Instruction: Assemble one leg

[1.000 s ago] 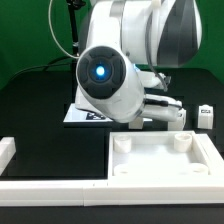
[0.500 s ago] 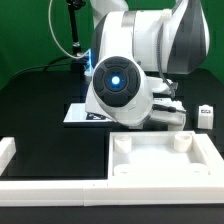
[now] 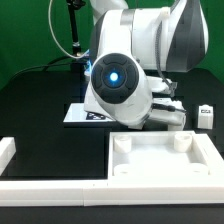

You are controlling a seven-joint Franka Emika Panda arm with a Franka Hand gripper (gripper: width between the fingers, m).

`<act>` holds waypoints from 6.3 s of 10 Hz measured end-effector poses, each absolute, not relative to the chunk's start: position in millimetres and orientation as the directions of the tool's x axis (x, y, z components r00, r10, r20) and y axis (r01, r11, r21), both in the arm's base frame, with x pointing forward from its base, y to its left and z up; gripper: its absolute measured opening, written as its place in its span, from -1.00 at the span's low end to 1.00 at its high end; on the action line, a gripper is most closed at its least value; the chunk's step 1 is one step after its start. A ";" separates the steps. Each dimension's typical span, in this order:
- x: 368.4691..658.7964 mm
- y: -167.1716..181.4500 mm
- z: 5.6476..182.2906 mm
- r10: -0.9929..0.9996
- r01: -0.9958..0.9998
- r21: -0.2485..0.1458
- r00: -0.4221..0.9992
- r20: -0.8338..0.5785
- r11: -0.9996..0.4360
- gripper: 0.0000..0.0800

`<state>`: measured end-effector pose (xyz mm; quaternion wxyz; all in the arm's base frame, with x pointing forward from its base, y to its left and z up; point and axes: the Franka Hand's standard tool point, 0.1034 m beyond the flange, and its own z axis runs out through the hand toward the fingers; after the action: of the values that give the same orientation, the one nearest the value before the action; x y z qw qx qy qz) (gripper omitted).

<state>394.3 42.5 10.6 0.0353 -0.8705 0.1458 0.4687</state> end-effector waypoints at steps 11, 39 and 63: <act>518.3 41.5 127.6 -0.091 -0.132 -0.100 0.936 -0.340 -0.986 -0.30; 634.4 114.1 87.3 0.090 0.083 0.036 0.856 0.510 -0.996 -0.30; 643.6 106.8 83.8 0.041 0.041 0.002 0.999 0.033 -0.999 0.59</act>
Offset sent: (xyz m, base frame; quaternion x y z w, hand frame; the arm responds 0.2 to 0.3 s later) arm 0.0344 -0.0018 0.0579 -0.0077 0.2215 -0.0983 0.9702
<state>643.6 106.8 83.8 -0.0006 -0.9997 -0.0204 -0.0166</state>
